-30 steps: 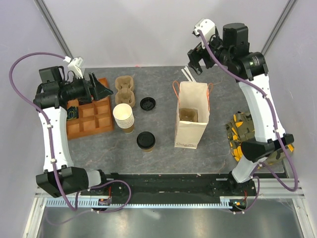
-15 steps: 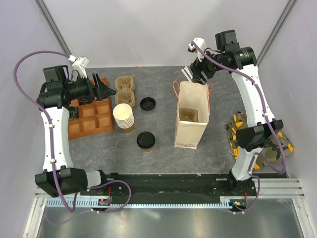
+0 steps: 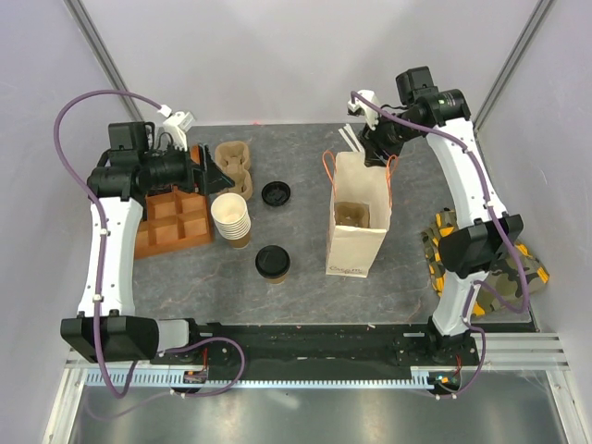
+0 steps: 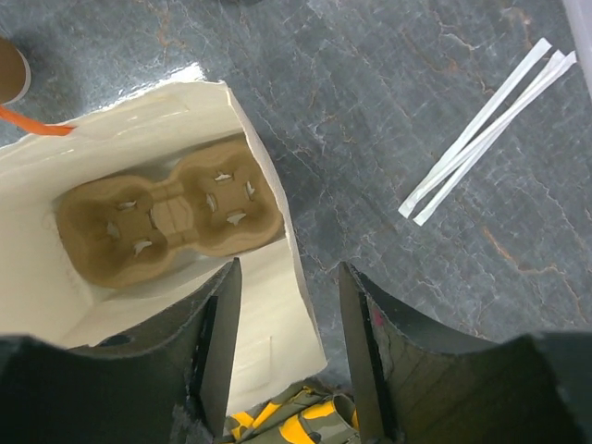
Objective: Pack the takeout coffee
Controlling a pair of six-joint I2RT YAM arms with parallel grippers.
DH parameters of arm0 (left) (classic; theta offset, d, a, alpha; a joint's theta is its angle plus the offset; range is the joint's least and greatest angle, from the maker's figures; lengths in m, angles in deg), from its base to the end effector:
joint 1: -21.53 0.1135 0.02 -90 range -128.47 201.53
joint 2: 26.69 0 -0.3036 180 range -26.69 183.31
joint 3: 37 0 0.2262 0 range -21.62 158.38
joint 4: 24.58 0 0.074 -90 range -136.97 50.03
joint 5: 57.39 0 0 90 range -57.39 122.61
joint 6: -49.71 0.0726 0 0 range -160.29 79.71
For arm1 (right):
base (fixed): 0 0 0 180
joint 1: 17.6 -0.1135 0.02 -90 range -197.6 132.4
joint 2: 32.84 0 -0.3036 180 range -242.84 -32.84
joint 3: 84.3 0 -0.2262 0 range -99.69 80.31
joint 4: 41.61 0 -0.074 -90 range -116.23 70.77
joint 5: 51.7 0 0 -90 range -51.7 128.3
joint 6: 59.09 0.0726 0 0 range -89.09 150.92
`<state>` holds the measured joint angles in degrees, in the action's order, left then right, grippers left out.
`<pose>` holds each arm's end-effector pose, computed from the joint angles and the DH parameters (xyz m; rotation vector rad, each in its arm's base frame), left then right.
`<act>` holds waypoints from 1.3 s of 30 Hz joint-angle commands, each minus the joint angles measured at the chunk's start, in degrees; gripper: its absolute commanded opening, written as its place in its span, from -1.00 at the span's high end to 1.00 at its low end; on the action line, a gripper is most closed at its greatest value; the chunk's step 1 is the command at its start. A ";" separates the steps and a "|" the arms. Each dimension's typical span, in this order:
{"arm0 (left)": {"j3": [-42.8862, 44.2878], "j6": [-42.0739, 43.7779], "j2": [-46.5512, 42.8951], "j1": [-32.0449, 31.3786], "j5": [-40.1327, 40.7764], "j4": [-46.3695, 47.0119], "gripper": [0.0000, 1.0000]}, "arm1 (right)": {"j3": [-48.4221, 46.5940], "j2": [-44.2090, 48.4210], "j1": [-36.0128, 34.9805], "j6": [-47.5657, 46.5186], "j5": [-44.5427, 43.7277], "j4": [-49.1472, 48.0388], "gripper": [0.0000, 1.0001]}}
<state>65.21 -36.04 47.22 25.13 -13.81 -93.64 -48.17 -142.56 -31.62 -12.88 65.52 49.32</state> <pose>0.2318 -0.0381 0.4315 0.4260 2.1049 -0.8354 0.3660 0.1256 0.4104 -1.3338 2.0511 0.3840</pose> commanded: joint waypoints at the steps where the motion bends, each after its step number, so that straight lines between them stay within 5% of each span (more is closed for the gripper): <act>1: 2.03 4.71 0.97 -1.40 2.91 -1.43 -0.83 | -0.36 -1.99 0.31 -2.00 1.96 0.74 -0.01; 6: 2.56 5.86 2.55 -1.66 3.61 -2.76 -1.00 | 0.42 -1.91 0.22 -1.47 1.96 0.83 0.14; 9: 3.43 2.00 4.66 -1.66 10.54 -2.66 -0.99 | 2.45 -0.95 0.31 -0.95 2.13 0.74 0.33; 16: 3.35 10.85 1.50 -2.62 4.41 -0.47 -0.99 | 6.05 2.83 0.22 3.62 1.87 0.21 1.00; 24: -7.07 28.94 -4.29 -15.27 2.03 -5.14 -1.00 | 12.19 10.91 -0.74 6.44 2.66 -3.38 1.00; 39: -35.48 33.27 -16.26 -35.41 26.80 20.61 -0.99 | 21.96 19.88 -8.21 16.70 -6.91 -10.15 1.00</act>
<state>32.79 -7.21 31.77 -7.66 5.08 -82.36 -26.99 -126.08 -39.23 -2.12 62.35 43.61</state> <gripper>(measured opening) 0.994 0.010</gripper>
